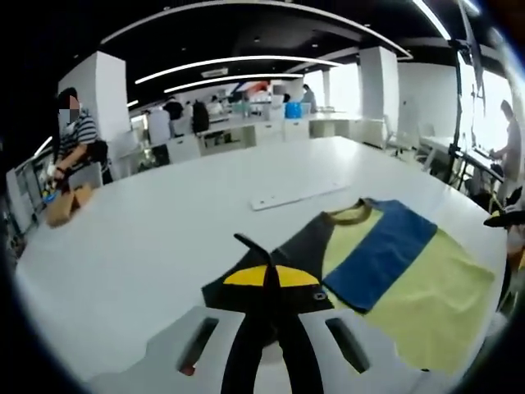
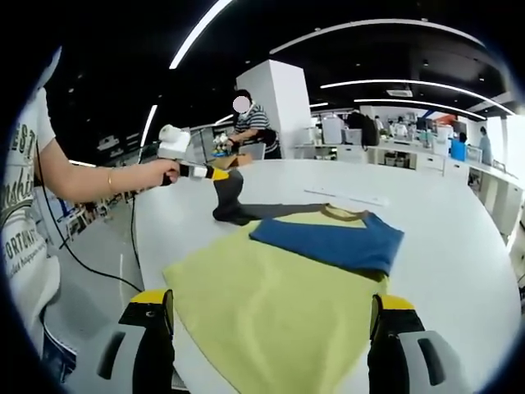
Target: Fold the garment on the visible template until the final outline fits inside the template.
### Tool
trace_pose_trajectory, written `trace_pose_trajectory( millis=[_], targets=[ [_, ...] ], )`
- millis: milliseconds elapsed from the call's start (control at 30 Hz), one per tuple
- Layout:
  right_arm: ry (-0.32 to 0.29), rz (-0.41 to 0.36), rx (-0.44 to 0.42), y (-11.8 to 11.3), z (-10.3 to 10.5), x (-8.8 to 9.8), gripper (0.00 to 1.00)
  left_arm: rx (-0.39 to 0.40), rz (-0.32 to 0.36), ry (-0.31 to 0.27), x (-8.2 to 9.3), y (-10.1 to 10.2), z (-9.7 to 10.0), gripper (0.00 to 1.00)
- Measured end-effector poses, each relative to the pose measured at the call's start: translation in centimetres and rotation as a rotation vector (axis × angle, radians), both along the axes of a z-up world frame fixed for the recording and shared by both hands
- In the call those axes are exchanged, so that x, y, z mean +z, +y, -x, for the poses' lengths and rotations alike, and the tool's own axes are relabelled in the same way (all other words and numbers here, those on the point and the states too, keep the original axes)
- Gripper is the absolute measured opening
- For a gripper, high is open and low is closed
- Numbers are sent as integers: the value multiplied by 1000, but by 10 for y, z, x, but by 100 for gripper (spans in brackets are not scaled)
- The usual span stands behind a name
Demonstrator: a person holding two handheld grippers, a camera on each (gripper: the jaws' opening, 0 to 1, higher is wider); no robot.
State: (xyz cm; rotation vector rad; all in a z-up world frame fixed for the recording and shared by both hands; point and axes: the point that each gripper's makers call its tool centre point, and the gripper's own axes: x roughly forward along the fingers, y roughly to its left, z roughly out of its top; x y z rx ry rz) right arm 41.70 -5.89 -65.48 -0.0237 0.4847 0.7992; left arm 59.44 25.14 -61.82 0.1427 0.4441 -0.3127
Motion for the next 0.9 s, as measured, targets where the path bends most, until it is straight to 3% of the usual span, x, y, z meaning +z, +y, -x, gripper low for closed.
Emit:
trace_pose_trajectory(
  millis=[900],
  targets=[
    [-20, 2, 13, -4, 2, 3, 99, -137, 133, -25, 22, -99, -18, 0]
  ],
)
